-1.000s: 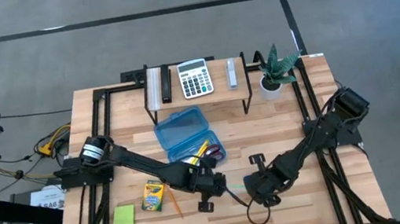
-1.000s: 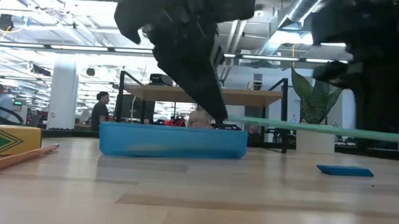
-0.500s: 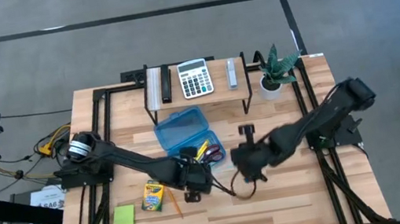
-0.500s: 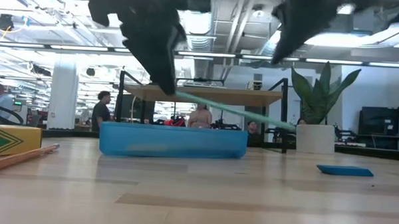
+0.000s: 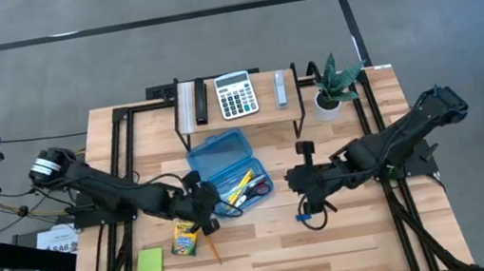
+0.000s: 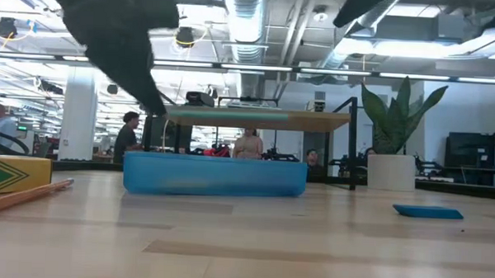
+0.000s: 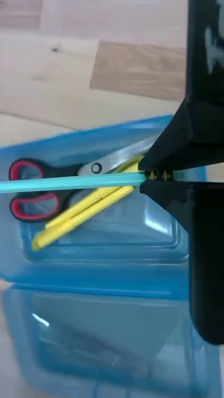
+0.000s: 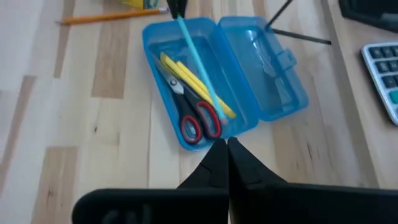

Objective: Pack school essentials
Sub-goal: Put the blue pencil into the supply box, then put the blue eraser into the supply box

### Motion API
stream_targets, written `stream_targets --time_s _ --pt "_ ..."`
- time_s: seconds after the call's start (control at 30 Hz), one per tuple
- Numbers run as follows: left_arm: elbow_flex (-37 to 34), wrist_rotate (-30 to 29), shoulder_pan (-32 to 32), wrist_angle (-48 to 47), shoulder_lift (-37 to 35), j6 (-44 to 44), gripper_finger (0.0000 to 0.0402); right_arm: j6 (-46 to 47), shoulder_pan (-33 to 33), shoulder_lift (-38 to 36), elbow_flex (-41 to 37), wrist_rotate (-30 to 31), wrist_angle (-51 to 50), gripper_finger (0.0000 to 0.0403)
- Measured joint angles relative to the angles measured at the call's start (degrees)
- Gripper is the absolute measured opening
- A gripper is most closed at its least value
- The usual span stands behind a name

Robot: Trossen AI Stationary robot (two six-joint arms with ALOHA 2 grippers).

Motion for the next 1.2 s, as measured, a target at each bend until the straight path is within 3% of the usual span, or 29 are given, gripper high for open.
stream_targets --time_s 0.13,0.33,0.67,0.8,0.97,1.07,1.2 --pt "-5.44 1.13 0.64 7.06 -0.17 -2.55 0.0000 -0.72 -0.39 1.40 -0.03 -0.10 1.16 0.0001" --pt "-8.07 1.24 0.88 8.61 -0.23 -5.24 0.0008 -0.90 -0.95 2.02 -0.04 -0.52 0.60 0.0012" --pt "-8.17 1.61 0.87 9.80 -0.20 -5.24 0.0113 -0.89 -0.72 1.93 -1.27 -6.61 0.70 0.0039" --pt "-7.61 1.57 -0.19 15.68 -0.16 -1.37 0.0130 1.74 0.36 1.55 -7.02 -10.24 0.30 0.0045" --pt "-5.46 1.13 -2.53 28.28 -0.16 8.69 0.0124 5.27 3.23 1.47 -18.26 -17.25 7.47 0.0046" --pt "-4.61 1.08 -3.02 31.08 -0.16 12.43 0.0115 8.14 5.24 1.47 -24.78 -20.11 16.11 0.0046" --pt "-3.97 1.06 -3.09 31.56 -0.16 14.61 0.0106 11.72 7.43 1.53 -29.95 -20.01 20.31 0.0052"
